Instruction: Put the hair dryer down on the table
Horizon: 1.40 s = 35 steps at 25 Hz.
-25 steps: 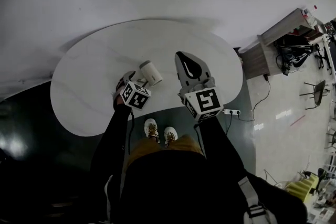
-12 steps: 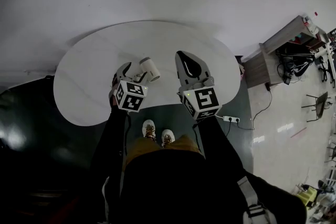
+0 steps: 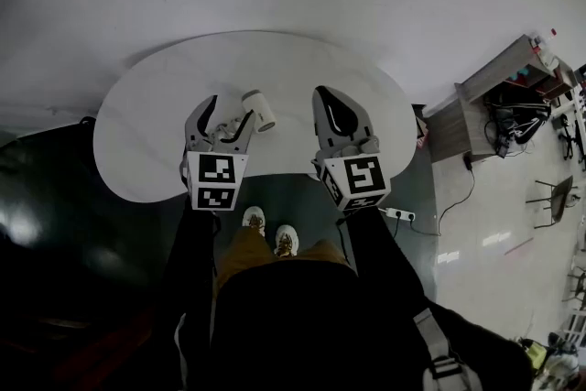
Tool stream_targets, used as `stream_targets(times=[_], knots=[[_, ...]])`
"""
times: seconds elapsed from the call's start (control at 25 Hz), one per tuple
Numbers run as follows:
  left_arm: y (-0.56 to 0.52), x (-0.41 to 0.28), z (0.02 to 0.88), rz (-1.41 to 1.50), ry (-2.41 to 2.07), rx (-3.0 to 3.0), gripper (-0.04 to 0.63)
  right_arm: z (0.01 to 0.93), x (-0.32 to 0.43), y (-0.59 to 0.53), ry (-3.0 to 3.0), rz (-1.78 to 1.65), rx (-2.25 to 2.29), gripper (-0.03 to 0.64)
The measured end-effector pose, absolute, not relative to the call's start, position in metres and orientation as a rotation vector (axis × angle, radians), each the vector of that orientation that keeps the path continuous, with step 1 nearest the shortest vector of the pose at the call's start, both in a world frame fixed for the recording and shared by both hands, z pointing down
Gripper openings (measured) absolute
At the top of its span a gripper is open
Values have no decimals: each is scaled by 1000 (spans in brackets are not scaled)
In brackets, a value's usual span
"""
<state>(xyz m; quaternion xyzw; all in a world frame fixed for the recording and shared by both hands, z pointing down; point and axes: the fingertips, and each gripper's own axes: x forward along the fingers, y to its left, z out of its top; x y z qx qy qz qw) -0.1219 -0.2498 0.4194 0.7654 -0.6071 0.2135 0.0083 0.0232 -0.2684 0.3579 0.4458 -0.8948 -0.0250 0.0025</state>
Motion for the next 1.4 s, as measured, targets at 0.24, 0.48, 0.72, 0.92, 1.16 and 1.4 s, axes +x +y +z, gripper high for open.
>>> stream_targets(times=[0.24,0.48,0.72,0.92,1.16,1.4], knots=[[-226,-122,383,503,-2001,2419,312,352,29,-259,-2810,-87,1416,28],[-204,-121,354,372,-2139,2440,192,344,31,-247,-2843,-108,1410,28],[-193,-132,347,309,-2260,2357,65,345,19,-238,-2884,-116,1352,28],[-183,-146,339,243,-2362,2285,15,344,18,-231,-2890,-160,1323,28],[-180,-144,331,187,-2359,2317,15,343,19,-228,-2904,-181,1321,28],[-180,-143,332,194,-2346,2323,15,345,20,-229,-2866,-201,1343,28]])
